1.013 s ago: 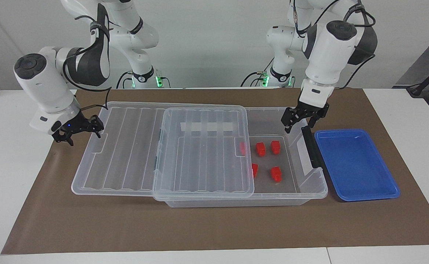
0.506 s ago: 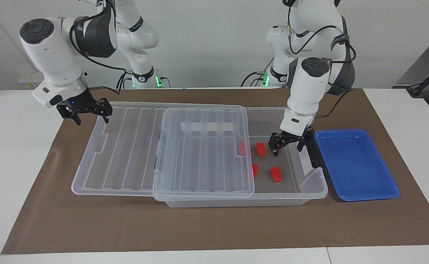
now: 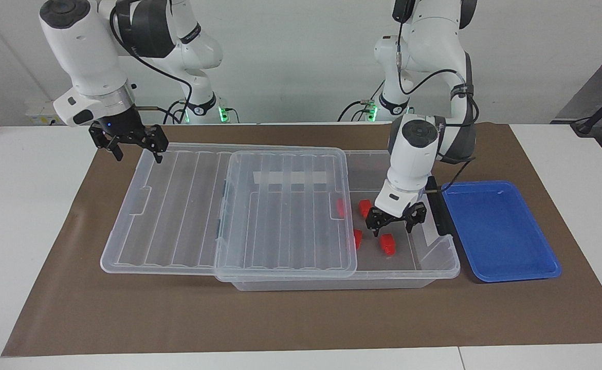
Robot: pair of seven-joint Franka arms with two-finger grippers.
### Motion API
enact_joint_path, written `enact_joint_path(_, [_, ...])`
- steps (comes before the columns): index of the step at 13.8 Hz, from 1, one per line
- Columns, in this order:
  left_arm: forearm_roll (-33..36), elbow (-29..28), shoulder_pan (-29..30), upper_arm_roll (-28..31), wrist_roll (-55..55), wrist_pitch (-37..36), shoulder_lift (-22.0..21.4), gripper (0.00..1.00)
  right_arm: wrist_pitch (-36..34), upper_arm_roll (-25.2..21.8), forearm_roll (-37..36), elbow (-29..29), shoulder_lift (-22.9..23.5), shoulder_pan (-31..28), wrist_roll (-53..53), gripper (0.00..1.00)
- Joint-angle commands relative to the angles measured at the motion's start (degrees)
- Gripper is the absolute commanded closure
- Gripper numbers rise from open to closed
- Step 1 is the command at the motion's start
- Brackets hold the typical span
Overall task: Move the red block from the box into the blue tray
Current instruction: 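Reach the left gripper into the opened box toward a red block, then lower the left gripper and grasp the red block farthest from the robot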
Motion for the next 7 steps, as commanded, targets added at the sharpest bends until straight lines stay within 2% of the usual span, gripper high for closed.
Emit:
enact_joint_path(1, [0.88, -5.84, 0.16, 0.82, 0.58, 7.59, -0.43, 0.00, -3.99, 1.71, 0.82, 4.16, 0.16, -1.98, 1.99, 0.01])
enact_joint_path(7, [0.97, -5.94, 0.08, 0.82, 0.94, 9.71, 1.67, 0.00, -7.87, 1.18, 2.32, 5.84, -0.46, -1.02, 2.26, 0.00])
